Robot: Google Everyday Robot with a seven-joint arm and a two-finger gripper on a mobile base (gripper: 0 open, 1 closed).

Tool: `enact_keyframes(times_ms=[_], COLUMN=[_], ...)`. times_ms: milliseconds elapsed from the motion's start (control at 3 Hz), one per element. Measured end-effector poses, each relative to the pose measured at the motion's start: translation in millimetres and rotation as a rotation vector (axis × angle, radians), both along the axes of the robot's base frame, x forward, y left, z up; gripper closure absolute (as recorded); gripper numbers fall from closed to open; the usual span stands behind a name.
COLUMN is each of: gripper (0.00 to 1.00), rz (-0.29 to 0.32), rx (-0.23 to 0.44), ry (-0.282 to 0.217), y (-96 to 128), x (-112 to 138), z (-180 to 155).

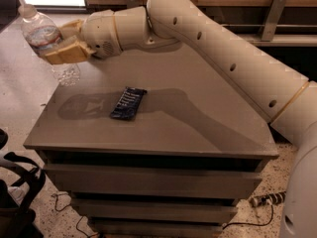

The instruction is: Pick water bottle

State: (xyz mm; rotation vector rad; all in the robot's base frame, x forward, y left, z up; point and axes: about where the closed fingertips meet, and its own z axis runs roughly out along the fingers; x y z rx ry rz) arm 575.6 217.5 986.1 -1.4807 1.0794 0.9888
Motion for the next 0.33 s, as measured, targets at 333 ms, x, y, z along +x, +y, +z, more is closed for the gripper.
enact_keyframes(times_ms=[333], gripper=[1.0], rz=[0.004], rx=[-0.013], ry=[-0.043], y=[-1.7], x=[1.1], z=[24.0])
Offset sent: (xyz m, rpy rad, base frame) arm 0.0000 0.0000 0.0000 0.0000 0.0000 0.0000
